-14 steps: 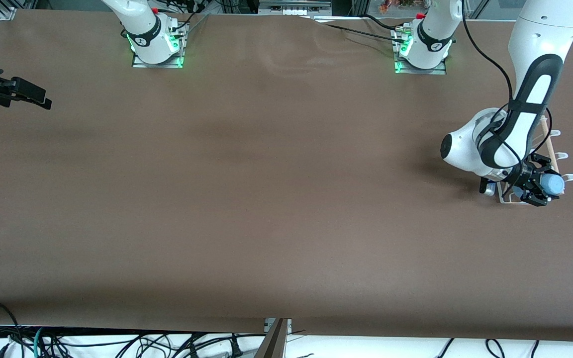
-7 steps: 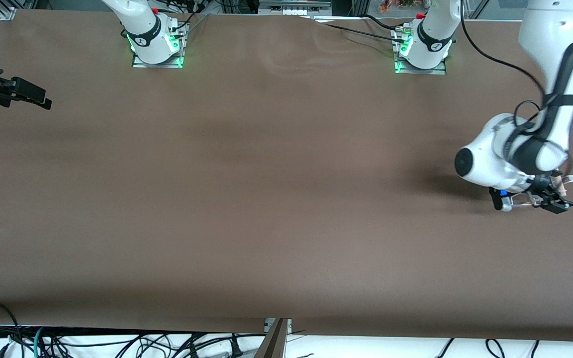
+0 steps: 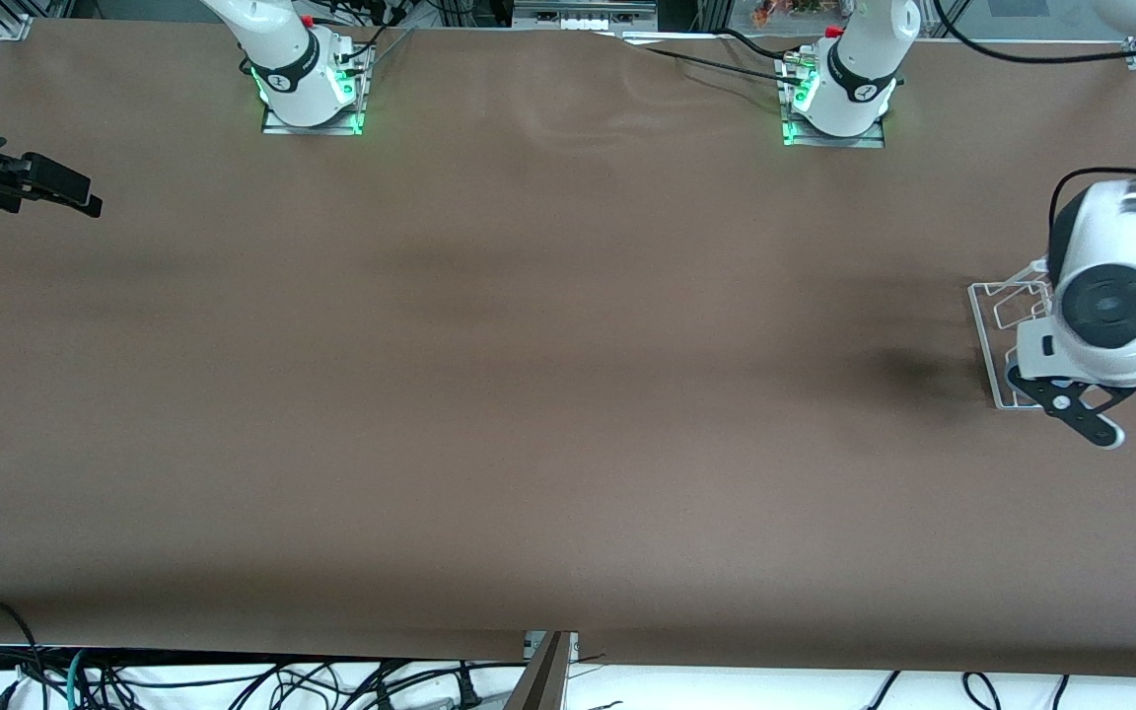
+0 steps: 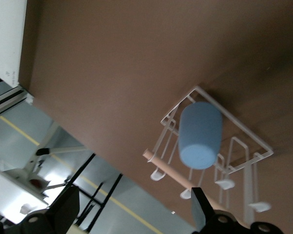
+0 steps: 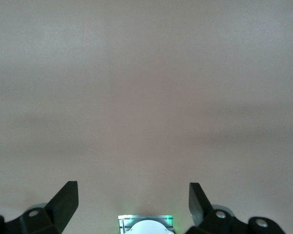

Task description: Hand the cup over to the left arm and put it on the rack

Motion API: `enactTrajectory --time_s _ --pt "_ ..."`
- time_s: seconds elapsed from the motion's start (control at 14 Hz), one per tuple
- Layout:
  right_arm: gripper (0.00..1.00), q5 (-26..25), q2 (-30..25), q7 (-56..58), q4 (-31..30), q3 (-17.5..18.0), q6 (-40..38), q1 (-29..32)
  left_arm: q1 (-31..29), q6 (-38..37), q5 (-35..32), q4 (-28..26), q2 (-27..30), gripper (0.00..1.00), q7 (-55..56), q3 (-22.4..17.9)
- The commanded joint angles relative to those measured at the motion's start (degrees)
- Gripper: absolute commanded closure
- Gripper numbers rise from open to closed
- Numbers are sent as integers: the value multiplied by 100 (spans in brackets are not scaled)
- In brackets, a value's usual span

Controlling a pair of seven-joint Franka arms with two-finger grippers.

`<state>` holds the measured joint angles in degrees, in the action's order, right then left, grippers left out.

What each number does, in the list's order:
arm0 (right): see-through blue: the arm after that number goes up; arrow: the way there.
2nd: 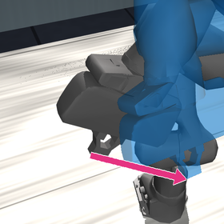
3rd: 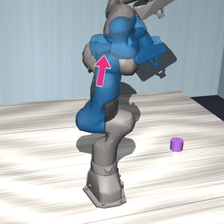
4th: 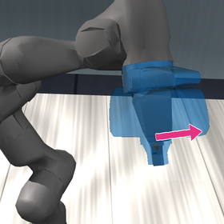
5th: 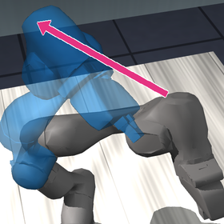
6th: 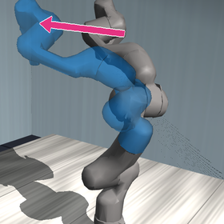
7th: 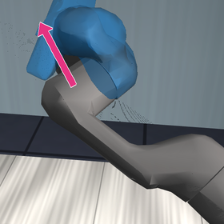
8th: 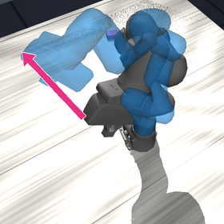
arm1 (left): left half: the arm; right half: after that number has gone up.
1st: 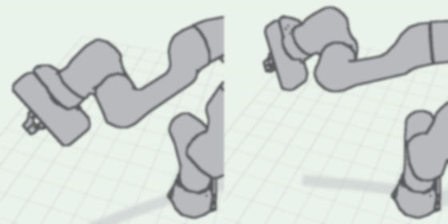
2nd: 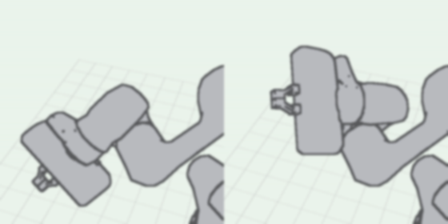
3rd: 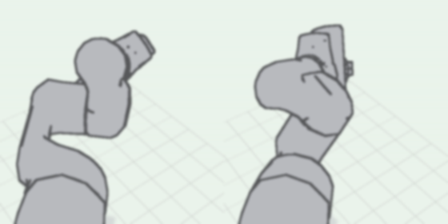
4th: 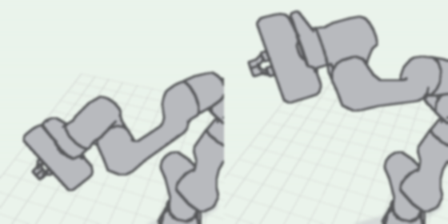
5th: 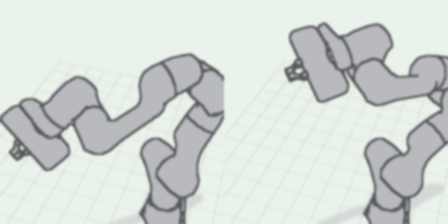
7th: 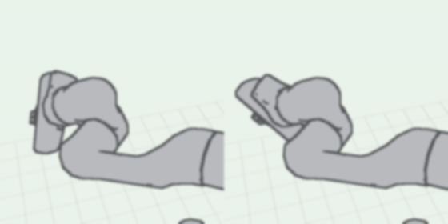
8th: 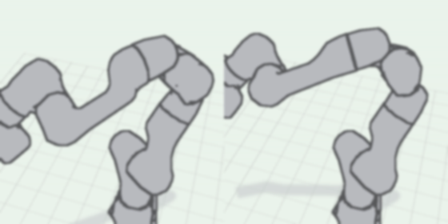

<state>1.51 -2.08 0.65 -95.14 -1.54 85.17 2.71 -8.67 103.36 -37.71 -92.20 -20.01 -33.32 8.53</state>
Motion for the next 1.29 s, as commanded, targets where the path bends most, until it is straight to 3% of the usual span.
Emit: enactTrajectory --time_s 0.0,0.36,0.72,1.22 --pt "0 78 58 40 154 -57 -115 -42 -65 -106 1419 465 -3 0 19 -201" --pt "0 69 58 23 154 -48 -80 -51 -126 -298 2933 659 366 0 640 -378" --pt "0 69 58 -21 154 -48 -71 -51 -117 -878 3954 730 831 0 2950 -378" --pt "0 -1 58 -21 163 -22 -71 -69 190 -1590 4008 747 1307 0 3859 -352"
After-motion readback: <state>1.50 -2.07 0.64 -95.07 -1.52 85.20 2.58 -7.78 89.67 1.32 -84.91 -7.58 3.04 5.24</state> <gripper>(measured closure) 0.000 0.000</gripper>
